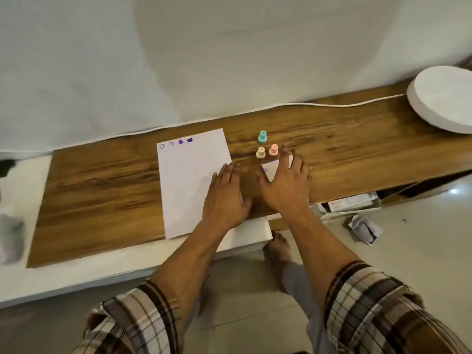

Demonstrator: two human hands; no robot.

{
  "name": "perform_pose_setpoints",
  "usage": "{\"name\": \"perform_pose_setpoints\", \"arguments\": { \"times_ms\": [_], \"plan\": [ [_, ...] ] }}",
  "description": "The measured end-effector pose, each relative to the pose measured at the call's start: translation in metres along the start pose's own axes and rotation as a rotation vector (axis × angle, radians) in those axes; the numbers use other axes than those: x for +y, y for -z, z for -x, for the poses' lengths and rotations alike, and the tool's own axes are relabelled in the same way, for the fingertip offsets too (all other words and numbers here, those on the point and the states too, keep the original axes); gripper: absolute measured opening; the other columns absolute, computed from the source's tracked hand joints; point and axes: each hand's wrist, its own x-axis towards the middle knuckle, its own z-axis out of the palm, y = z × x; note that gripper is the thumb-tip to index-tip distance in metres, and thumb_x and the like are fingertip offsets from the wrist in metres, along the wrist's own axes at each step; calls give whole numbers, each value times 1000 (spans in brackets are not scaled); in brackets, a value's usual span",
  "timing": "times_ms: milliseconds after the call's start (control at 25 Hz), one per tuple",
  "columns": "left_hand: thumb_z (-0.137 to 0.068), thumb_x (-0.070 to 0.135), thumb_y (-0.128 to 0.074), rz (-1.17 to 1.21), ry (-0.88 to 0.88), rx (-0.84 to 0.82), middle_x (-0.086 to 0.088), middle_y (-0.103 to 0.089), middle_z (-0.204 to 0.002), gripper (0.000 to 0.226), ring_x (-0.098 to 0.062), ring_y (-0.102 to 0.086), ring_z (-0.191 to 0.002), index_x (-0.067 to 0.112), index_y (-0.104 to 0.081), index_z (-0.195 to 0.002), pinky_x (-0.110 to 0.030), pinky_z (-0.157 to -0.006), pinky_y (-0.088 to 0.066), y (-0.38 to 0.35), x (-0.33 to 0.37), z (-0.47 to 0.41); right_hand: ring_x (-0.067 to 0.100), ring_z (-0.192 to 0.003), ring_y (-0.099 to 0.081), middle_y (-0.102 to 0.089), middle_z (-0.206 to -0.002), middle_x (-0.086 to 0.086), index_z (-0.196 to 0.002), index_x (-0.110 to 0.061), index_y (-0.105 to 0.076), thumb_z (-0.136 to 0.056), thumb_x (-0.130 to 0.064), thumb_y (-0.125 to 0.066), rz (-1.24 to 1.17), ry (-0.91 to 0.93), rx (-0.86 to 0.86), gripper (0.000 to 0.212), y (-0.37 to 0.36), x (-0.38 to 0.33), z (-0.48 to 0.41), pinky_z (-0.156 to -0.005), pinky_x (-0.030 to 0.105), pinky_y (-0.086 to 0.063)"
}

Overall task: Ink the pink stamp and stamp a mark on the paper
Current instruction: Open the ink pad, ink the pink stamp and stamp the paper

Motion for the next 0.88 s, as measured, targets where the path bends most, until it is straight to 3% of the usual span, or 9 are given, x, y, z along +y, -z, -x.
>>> {"name": "perform_pose_setpoints", "arguments": {
  "times_ms": [120, 200, 400, 640, 880],
  "plan": [
    [-82, 54, -69, 118, 69, -17, 1, -33, -163, 85, -27, -36, -147, 30, -29, -153, -43, -117, -31, -12, 7, -23, 44, -144, -35, -36, -158, 24, -159, -15, -22, -87, -71, -60, -5, -74, -4, 99, -6, 9, -15, -117, 60, -34],
    [-82, 54, -72, 184, 101, -24, 2, -38, -160, 81, -25, -42, -142, 30, -34, -151, -42, -113, -38, -20, 10, -33, 42, -144, -36, -36, -158, 23, -160, -14, -19, -84, -70, -66, -23, -104, -41, 105, -10, 16, -20, -117, 57, -36],
    [-85, 50, -72, 264, 123, 26, 5, -33, -162, 76, -23, -35, -145, 33, -38, -151, -39, -114, -35, -35, 15, -37, 36, -133, -44, -46, -148, 19, -160, -13, -18, -83, -68, -67, -31, -105, -26, 106, -17, 14, -17, -110, 50, -41],
    [-87, 34, -74, 299, 121, 37, 5, -33, -162, 70, -25, -32, -147, 37, -42, -149, -40, -114, -33, -35, 16, -42, 36, -138, -42, -45, -151, 18, -160, -13, -19, -82, -61, -74, -71, -110, -54, 106, -22, 11, -21, -116, 50, -38],
    [-84, 44, -74, 309, 66, 69, 9, -35, -159, 67, -21, -34, -144, 40, -46, -145, -43, -116, -37, -36, 11, -49, 33, -138, -41, -44, -153, 15, -160, -14, -20, -81, -59, -78, -183, -185, -10, 108, -16, 22, -34, -110, 46, -41]
  ]
}}
